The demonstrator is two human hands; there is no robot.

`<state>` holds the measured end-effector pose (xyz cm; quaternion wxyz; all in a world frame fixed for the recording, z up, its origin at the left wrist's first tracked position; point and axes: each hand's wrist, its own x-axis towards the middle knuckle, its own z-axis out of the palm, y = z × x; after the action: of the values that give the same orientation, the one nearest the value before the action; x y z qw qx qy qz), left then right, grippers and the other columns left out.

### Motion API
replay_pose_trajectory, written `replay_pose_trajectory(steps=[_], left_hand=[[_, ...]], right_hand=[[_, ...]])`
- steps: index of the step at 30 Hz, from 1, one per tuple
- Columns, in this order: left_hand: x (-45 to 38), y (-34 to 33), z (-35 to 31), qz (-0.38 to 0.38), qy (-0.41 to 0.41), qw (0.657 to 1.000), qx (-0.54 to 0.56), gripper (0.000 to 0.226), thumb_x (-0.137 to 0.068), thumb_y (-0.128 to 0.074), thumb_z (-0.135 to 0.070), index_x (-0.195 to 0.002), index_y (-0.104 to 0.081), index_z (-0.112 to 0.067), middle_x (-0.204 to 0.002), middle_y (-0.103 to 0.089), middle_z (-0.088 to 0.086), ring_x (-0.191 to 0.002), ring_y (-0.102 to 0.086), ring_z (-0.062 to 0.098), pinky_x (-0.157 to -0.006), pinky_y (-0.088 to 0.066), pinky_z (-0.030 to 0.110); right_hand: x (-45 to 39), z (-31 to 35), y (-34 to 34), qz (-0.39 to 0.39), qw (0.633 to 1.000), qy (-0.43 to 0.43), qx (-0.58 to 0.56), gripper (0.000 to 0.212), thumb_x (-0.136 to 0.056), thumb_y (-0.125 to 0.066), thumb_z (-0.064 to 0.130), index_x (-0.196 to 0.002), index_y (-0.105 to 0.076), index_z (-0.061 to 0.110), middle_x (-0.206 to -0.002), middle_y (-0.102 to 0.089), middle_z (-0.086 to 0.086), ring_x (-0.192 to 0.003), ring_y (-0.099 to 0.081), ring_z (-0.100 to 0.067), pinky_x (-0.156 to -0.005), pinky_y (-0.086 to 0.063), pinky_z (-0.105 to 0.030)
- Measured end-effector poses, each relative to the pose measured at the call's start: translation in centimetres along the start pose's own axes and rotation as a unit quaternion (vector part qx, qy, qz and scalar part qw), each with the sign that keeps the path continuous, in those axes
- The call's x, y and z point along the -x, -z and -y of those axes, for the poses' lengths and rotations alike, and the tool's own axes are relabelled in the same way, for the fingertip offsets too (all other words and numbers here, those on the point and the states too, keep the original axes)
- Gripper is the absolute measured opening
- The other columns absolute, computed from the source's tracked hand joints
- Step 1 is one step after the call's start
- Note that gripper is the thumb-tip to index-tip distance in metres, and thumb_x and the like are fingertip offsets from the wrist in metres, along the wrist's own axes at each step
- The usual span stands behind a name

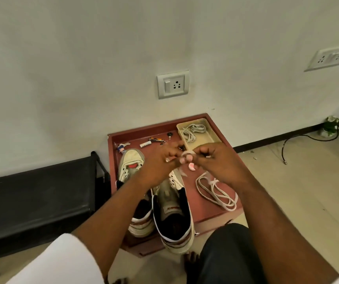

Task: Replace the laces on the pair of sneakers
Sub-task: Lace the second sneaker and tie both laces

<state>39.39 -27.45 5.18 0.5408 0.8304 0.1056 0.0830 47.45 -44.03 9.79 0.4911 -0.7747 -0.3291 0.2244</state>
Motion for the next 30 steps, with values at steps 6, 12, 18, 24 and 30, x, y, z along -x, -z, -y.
replay_pose_trajectory(steps=[6,12,18,24,30], left_hand=[[1.1,7.9,4.1,-0.355,0.117,0.922,0.097,0.013,-0.095,-0.062,-0.016,-0.092,-0.074,-0.018,-0.084,-0.073,0.003,-0.078,-0.068,0.011,-0.07,-0.055,0.027],[1.2,9.6,7.9,-0.305,0.195,0.922,0.134,0.014,-0.093,-0.065,-0.019,-0.087,-0.073,-0.011,-0.077,-0.073,0.004,-0.071,-0.065,0.006,-0.074,-0.048,0.021],[0.5,10.3,7.5,-0.093,0.158,0.971,0.151,0.026,-0.088,-0.069,-0.02,-0.09,-0.069,0.006,-0.065,-0.064,-0.005,-0.055,-0.054,0.011,-0.061,-0.05,0.023],[-1.3,8.4,5.5,-0.132,0.136,0.949,0.251,0.017,-0.083,-0.071,-0.028,-0.077,-0.071,-0.012,-0.056,-0.052,-0.002,-0.046,-0.038,0.009,-0.049,-0.036,0.026],[-0.6,8.9,5.6,-0.002,0.189,0.955,0.23,0.023,-0.083,-0.067,-0.03,-0.08,-0.072,-0.007,-0.056,-0.052,0.002,-0.041,-0.037,0.009,-0.042,-0.032,0.017]], right_hand=[[-3.9,-0.5,-1.7,0.051,0.975,-0.074,-0.204,0.018,-0.079,-0.069,0.025,-0.078,-0.071,0.007,-0.052,-0.052,0.003,-0.048,-0.04,-0.006,-0.048,-0.038,-0.015],[-8.7,-3.6,-4.6,-0.115,0.984,-0.107,-0.085,0.013,-0.088,-0.068,0.021,-0.084,-0.074,0.009,-0.059,-0.061,0.011,-0.054,-0.054,-0.002,-0.056,-0.045,-0.02],[-10.6,-6.7,-3.7,-0.319,0.918,-0.091,0.216,0.035,-0.088,-0.069,0.026,-0.122,-0.065,0.02,-0.118,-0.062,-0.003,-0.111,-0.058,-0.023,-0.091,-0.046,-0.034],[-10.5,-2.6,-10.0,0.095,0.976,-0.029,-0.196,0.041,-0.084,-0.067,0.004,-0.122,-0.062,0.02,-0.105,-0.073,0.002,-0.097,-0.068,-0.006,-0.079,-0.053,-0.015],[-11.6,-4.2,-8.1,-0.133,0.975,-0.049,-0.173,0.014,-0.089,-0.066,0.018,-0.092,-0.074,0.029,-0.07,-0.07,0.006,-0.049,-0.055,-0.013,-0.053,-0.049,-0.035]])
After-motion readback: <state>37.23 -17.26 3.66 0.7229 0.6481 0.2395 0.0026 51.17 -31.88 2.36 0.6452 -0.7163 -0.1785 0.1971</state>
